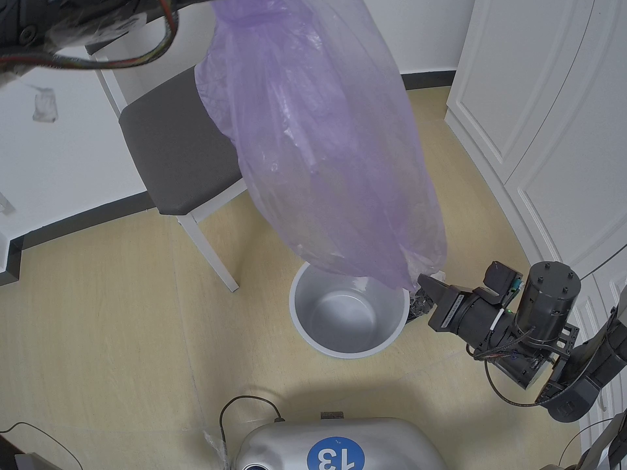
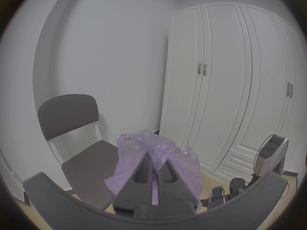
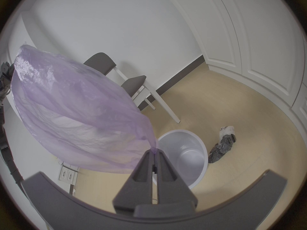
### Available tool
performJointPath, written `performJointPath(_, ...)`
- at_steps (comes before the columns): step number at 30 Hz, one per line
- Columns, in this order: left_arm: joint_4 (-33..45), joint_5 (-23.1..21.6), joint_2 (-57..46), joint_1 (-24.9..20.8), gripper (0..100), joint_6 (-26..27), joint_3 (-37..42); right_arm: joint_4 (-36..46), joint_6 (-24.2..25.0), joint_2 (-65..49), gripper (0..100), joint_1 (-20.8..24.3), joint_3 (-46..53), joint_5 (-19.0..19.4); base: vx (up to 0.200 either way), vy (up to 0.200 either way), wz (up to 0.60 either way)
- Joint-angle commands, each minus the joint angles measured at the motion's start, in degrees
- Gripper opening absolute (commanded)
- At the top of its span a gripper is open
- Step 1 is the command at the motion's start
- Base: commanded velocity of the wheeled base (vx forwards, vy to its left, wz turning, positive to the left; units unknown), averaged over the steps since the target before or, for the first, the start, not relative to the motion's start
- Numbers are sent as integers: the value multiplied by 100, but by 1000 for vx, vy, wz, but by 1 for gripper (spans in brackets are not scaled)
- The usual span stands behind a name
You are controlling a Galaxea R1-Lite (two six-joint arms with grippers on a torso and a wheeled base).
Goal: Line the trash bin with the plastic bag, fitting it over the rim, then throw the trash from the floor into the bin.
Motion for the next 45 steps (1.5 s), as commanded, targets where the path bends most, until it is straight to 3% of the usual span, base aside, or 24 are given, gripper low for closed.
performJointPath(1, 58, 10, -72, 11, 0, 7, 19, -6, -131, -23, 0, -68, 46, -1, 0, 0, 0)
performJointPath(4, 322, 142, -99, 46, 0, 25, 81, 38, -430, -154, 0, -191, 204, 34, 0, 0, 0)
performJointPath(8, 1983, 432, -204, 327, 0, 104, -121, 117, -1037, -515, 0, -481, 591, 464, 0, 0, 0)
performJointPath(12, 2783, 370, -125, 661, 0, 60, -473, 240, -1239, -743, 0, -780, 617, 667, 0, 0, 0)
performJointPath(15, 3196, -272, -20, 995, 0, -116, -596, 653, -1450, -998, 0, -1184, 600, 825, 0, 0, 0)
performJointPath(19, 3125, -1019, -20, 1434, 0, -397, -148, 1083, -1590, -1218, 0, -1342, 556, 983, 0, 0, 0)
performJointPath(26, 2545, -1537, -2, 1707, 0, -968, 696, 1154, -1643, -1244, 0, -1404, 556, 1018, 0, 0, 0)
performJointPath(34, 1227, -1643, 314, 1786, 0, -1056, 1654, 1154, -1661, -1262, 0, -1395, 582, 1018, 0, 0, 0)
performJointPath(45, 621, -1687, 886, 1891, 0, -1056, 1988, 1154, -1907, -1174, 0, -1307, 635, 1036, 0, 0, 0)
